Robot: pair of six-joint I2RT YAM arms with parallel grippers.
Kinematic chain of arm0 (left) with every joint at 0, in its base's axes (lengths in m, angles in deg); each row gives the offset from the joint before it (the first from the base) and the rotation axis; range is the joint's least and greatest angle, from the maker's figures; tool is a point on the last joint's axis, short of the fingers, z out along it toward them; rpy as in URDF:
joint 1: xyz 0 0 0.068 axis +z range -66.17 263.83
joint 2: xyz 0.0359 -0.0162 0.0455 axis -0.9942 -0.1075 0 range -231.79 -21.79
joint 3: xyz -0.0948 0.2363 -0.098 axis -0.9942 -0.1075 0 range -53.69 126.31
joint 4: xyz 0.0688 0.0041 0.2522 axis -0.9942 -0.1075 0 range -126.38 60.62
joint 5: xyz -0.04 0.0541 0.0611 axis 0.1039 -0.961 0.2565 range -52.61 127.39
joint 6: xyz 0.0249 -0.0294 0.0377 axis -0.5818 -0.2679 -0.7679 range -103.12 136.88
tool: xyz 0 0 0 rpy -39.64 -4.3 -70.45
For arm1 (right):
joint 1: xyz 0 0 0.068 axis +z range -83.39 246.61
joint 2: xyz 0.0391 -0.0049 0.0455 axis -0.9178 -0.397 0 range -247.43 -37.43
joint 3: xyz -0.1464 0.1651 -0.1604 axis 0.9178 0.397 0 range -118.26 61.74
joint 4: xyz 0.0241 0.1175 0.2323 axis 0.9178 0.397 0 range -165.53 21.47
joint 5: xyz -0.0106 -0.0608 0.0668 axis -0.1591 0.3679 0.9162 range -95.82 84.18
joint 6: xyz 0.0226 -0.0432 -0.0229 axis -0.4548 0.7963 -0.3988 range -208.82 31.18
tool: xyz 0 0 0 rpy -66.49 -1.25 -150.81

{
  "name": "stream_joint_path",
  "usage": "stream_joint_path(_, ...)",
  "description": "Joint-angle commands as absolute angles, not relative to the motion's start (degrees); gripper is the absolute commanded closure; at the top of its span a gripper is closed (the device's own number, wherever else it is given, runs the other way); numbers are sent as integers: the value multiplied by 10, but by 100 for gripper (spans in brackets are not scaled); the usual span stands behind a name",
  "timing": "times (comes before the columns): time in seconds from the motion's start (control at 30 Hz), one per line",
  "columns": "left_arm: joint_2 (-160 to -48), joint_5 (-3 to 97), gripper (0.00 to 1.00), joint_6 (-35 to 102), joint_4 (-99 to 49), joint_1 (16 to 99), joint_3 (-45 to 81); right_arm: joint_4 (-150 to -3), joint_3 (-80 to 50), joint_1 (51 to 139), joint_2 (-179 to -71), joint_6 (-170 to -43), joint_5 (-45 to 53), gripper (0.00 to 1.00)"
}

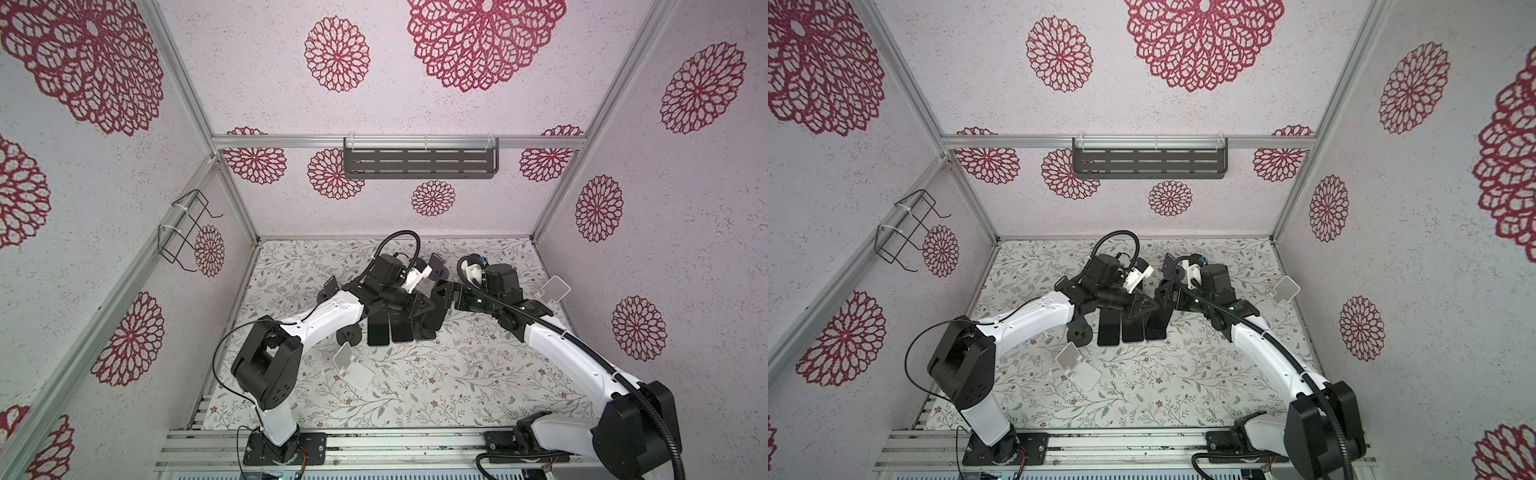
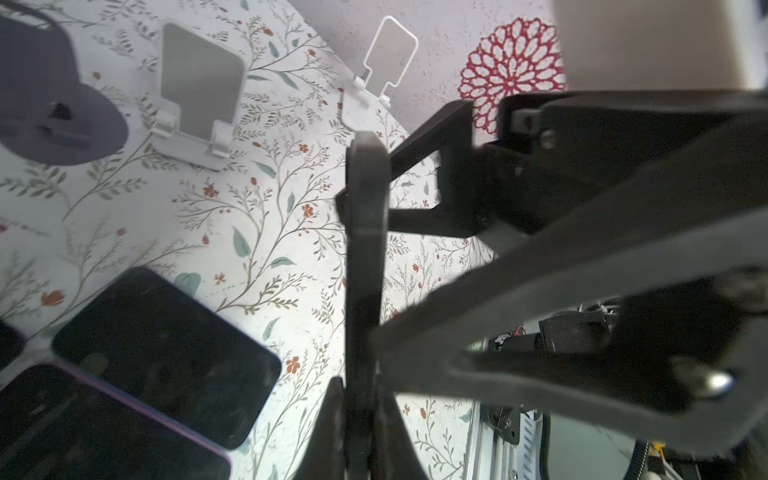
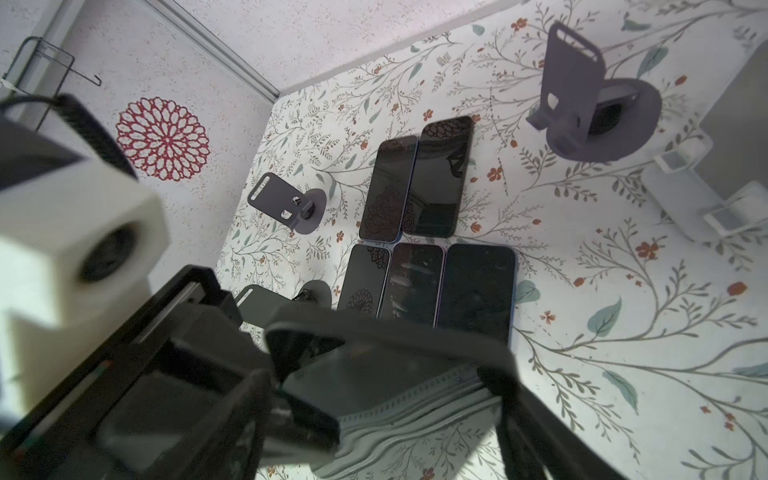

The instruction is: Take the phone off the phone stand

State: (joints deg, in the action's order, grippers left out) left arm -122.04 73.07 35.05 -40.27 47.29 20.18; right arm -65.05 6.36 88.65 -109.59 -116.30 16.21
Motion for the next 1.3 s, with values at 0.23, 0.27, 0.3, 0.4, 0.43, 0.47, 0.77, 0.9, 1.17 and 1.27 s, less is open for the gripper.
stream_joint_path(0.23, -1125, 723, 100, 337, -539, 573, 246, -562, -39, 815, -1112, -993, 115, 17)
stream_joint_path(0.27, -1122, 729, 100, 340, -551, 581, 251, -566, -48, 805, -1125, -978, 120, 23)
stream_joint_path(0.3, -1120, 739, 100, 341, -564, 590, 258, -570, -62, 794, -1143, -961, 125, 30)
stream_joint_path(0.4, -1114, 758, 100, 330, -605, 611, 277, -559, -117, 779, -1210, -897, 125, 40)
stream_joint_path(0.43, -1109, 763, 100, 331, -607, 619, 277, -555, -139, 778, -1236, -875, 129, 41)
stream_joint_path(0.47, -1106, 770, 100, 335, -604, 626, 275, -550, -160, 778, -1260, -856, 133, 46)
stream_joint_path(0.77, -1060, 774, 100, 341, -557, 663, 212, -529, -339, 777, -1484, -796, 148, 53)
stream_joint_path(0.9, -1053, 778, 100, 329, -564, 669, 213, -535, -394, 777, -1553, -805, 152, 24)
stream_joint_path(1.17, -1047, 782, 100, 325, -571, 677, 215, -516, -494, 786, -1648, -831, 179, 27)
stream_joint_path(1.27, -1048, 784, 100, 324, -571, 679, 215, -489, -533, 794, -1681, -834, 180, 32)
